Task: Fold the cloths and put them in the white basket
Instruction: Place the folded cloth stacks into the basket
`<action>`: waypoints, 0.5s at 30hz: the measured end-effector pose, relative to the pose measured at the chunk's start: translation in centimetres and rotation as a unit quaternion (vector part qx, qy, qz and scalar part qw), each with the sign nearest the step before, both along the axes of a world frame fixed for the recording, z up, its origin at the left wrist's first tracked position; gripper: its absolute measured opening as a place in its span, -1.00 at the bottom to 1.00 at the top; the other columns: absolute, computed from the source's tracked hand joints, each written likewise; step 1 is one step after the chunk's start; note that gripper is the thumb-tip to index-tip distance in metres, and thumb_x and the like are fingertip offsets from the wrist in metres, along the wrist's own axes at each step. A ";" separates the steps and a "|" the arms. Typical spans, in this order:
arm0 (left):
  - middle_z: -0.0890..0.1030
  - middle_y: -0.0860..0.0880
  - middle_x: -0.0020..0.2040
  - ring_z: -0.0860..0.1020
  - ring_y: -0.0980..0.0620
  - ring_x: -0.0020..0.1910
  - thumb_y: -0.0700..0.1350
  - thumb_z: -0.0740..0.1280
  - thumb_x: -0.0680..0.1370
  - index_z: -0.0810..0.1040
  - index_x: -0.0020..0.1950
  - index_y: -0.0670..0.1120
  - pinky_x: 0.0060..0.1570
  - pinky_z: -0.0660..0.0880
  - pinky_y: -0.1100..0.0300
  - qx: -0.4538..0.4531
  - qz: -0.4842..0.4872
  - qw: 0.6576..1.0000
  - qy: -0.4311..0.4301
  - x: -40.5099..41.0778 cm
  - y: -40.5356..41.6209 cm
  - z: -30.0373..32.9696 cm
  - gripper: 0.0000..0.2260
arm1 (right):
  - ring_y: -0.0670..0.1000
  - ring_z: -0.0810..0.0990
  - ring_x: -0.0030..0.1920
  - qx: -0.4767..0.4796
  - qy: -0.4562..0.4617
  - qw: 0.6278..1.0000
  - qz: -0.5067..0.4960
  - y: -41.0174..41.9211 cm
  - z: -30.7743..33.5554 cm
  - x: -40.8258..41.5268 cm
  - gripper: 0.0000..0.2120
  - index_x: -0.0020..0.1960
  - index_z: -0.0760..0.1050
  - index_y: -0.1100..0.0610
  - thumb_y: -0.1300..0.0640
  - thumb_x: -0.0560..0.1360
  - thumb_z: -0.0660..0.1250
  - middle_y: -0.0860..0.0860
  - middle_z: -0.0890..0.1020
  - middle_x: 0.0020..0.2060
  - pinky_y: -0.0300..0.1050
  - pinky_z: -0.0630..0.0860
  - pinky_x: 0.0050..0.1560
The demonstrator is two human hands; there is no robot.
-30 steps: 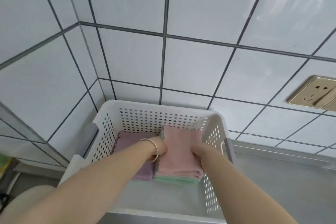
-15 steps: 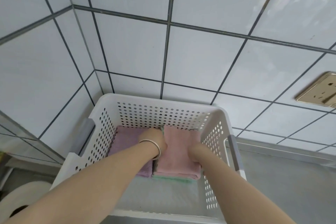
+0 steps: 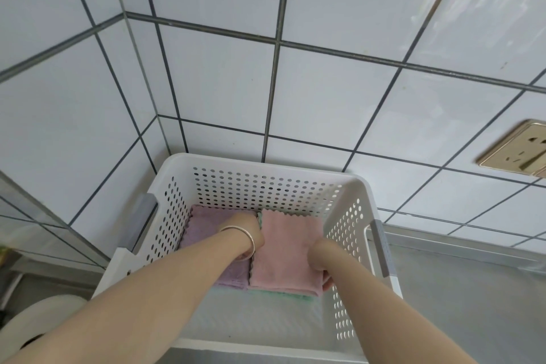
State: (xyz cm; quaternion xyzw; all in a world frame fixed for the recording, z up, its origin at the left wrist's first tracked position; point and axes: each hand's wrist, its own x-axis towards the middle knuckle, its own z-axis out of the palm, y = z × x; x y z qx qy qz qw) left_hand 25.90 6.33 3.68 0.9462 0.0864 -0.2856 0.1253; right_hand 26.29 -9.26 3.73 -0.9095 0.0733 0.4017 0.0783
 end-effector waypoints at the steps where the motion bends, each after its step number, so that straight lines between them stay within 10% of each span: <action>1: 0.45 -0.05 -0.24 0.55 -0.09 -0.06 -0.19 0.24 0.44 0.49 -0.04 -0.13 -0.11 0.50 0.12 0.003 -0.004 1.000 -0.013 0.0 0.0 -0.1 -0.86 | 0.14 0.48 0.30 -0.028 -0.009 0.999 0.015 0.0 -0.1 0.0 -0.66 0.31 0.39 0.31 0.31 0.57 0.07 0.17 0.47 0.31 0.00 0.45 0.28; 6: 0.46 -0.05 -0.27 0.47 -0.05 -0.17 -0.24 0.24 0.40 0.53 0.03 -0.15 -0.21 0.41 0.16 -0.002 -0.006 1.000 0.000 0.4 0.4 -0.1 -0.77 | 0.13 0.60 0.16 -0.030 0.005 0.999 -0.034 -0.1 0.1 0.2 -0.80 -0.11 0.45 0.28 0.31 0.56 0.06 0.15 0.61 0.06 0.01 0.57 0.11; 12: 0.58 -0.08 0.10 0.55 -0.07 0.07 -0.10 0.24 0.51 0.51 0.13 -0.12 -0.12 0.42 0.14 0.080 -0.124 0.983 -0.111 -0.4 -1.0 0.7 -0.77 | 0.14 0.54 0.18 0.028 -0.174 0.984 -0.036 0.2 -0.2 -0.3 -0.72 0.22 0.46 0.21 0.22 0.57 0.12 0.13 0.56 0.17 -0.08 0.47 0.09; 15: 0.39 -0.12 0.31 0.36 -0.11 0.31 0.15 0.33 0.42 0.35 0.33 -0.13 0.13 0.39 -0.01 0.077 -0.219 0.962 -0.142 -1.4 -1.9 0.3 -0.42 | 0.11 0.49 0.24 -0.044 -0.225 0.970 0.078 1.6 0.7 -0.5 -0.63 0.34 0.32 0.22 0.20 0.55 0.20 0.10 0.47 0.26 -0.09 0.47 0.12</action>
